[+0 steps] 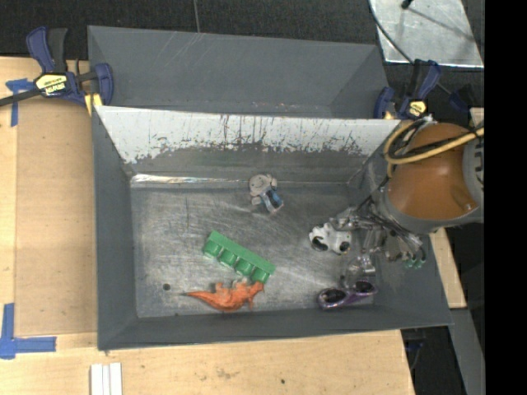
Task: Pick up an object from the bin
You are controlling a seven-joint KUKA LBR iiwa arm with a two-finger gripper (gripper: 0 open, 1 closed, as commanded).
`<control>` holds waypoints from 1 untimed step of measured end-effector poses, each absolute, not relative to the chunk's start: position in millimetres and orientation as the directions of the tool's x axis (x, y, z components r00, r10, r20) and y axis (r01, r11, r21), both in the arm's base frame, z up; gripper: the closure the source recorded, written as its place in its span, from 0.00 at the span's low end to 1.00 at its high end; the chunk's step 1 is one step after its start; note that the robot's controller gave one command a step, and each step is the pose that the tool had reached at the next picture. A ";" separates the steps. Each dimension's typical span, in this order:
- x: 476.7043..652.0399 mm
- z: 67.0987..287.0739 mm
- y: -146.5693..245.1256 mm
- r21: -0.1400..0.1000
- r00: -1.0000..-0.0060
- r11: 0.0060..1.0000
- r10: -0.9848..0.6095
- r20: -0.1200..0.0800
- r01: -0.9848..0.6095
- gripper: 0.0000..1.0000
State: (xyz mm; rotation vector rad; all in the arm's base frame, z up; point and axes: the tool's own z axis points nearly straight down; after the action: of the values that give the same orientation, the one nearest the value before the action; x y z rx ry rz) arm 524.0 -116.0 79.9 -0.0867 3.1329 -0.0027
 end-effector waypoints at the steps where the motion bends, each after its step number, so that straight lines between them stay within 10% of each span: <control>1: 517.6 74.2 -139.5 0.001 -0.995 0.995 -0.096 -0.009 -0.096 1.00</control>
Offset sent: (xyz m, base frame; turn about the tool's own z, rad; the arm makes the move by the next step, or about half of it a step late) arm 0.0000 0.0000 0.0000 0.0000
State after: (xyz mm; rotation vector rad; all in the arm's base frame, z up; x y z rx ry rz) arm 517.6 -139.5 74.2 -0.1507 3.1287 0.0024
